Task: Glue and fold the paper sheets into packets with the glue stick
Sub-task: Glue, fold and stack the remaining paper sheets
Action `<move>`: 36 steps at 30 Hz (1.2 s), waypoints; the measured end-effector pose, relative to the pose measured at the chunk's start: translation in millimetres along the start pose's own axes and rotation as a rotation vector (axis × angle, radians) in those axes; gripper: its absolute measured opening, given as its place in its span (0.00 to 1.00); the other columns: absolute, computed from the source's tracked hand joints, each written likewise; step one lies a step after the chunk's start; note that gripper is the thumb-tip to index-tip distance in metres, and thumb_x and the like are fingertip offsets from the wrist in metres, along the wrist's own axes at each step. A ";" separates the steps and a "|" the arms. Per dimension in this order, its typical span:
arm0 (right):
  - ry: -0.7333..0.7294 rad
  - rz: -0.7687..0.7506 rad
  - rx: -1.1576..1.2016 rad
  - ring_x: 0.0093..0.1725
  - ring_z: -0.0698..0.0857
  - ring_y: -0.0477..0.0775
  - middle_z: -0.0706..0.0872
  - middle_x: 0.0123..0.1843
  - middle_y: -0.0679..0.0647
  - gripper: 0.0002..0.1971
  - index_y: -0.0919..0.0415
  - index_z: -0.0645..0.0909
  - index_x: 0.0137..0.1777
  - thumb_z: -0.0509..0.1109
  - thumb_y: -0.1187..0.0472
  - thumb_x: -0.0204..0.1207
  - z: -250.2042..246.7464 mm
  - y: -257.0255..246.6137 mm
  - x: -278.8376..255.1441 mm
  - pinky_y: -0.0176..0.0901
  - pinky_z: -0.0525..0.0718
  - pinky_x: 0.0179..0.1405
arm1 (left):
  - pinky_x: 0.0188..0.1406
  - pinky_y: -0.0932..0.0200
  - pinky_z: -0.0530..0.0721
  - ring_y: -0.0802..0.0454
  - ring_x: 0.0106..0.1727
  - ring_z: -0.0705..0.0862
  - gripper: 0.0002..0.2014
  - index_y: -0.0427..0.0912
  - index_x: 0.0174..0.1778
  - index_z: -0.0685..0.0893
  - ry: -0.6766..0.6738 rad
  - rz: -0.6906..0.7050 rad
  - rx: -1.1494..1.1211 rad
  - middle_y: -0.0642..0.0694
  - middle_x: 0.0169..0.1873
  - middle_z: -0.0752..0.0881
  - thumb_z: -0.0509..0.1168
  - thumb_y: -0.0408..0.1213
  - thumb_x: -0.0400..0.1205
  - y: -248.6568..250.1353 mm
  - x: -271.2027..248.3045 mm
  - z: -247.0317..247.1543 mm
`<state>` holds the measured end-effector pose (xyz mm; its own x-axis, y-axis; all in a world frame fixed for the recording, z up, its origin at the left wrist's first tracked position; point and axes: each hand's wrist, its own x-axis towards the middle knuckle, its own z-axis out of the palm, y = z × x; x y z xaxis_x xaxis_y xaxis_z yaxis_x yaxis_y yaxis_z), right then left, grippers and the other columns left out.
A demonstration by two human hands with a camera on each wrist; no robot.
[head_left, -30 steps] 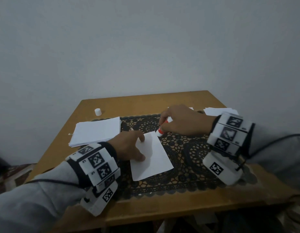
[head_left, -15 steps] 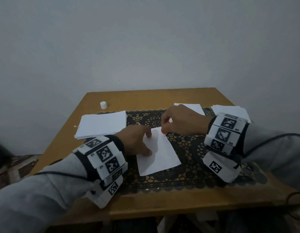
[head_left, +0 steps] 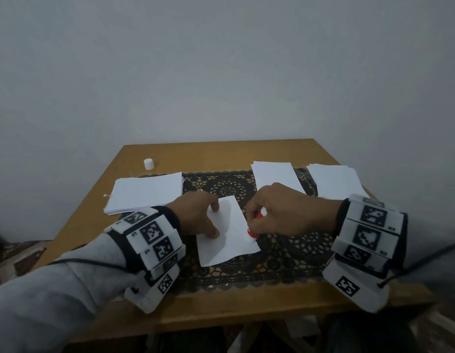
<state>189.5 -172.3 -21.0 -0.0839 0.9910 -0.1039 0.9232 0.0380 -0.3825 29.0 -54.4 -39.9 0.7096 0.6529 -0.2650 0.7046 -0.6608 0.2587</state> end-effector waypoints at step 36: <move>0.253 0.177 0.011 0.22 0.77 0.44 0.91 0.48 0.53 0.09 0.56 0.89 0.37 0.71 0.54 0.72 -12.7 21.0 23.0 0.31 0.74 0.22 | 0.57 0.62 0.72 0.55 0.59 0.71 0.22 0.56 0.65 0.79 -0.010 0.006 -0.132 0.51 0.69 0.73 0.74 0.41 0.75 -12.5 -11.8 -7.1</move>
<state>211.8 -147.0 -19.8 0.1754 0.9826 0.0614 0.9109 -0.1383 -0.3888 11.8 -51.2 -33.3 0.7145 0.6448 -0.2717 0.6951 -0.6100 0.3804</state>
